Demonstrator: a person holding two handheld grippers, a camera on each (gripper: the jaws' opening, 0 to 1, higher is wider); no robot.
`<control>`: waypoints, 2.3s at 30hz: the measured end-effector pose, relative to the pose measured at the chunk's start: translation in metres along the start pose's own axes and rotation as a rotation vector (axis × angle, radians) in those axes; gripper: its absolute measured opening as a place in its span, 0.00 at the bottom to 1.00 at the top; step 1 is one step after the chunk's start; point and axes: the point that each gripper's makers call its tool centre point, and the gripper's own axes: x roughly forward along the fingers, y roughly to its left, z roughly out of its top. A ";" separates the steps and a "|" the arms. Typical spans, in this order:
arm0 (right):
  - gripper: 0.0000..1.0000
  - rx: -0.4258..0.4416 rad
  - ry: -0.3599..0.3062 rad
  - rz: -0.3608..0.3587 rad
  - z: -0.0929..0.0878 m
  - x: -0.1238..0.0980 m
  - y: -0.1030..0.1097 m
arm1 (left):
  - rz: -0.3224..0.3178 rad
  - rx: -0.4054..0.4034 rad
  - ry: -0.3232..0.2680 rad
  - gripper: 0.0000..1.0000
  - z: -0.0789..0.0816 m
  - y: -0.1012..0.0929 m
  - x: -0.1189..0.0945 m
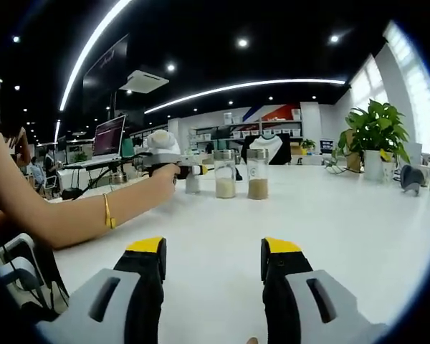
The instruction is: Rotate the seasoning bottle until the label or dispensing opening points toward the visible target arrow and the bottle remains upright within the marked orientation range
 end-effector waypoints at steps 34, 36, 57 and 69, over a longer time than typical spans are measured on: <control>0.51 0.005 -0.064 -0.027 0.014 -0.020 -0.002 | -0.003 -0.005 -0.043 0.39 0.001 0.019 0.011; 0.51 0.010 -0.077 -0.032 0.017 -0.023 -0.004 | -0.004 0.006 -0.041 0.39 0.001 0.018 0.011; 0.51 0.033 -0.116 -0.023 0.030 -0.036 -0.001 | -0.123 0.027 -0.041 0.38 0.002 -0.010 -0.030; 0.51 -0.040 -0.100 0.027 0.032 -0.041 0.022 | -0.159 0.010 -0.061 0.38 0.010 -0.017 -0.067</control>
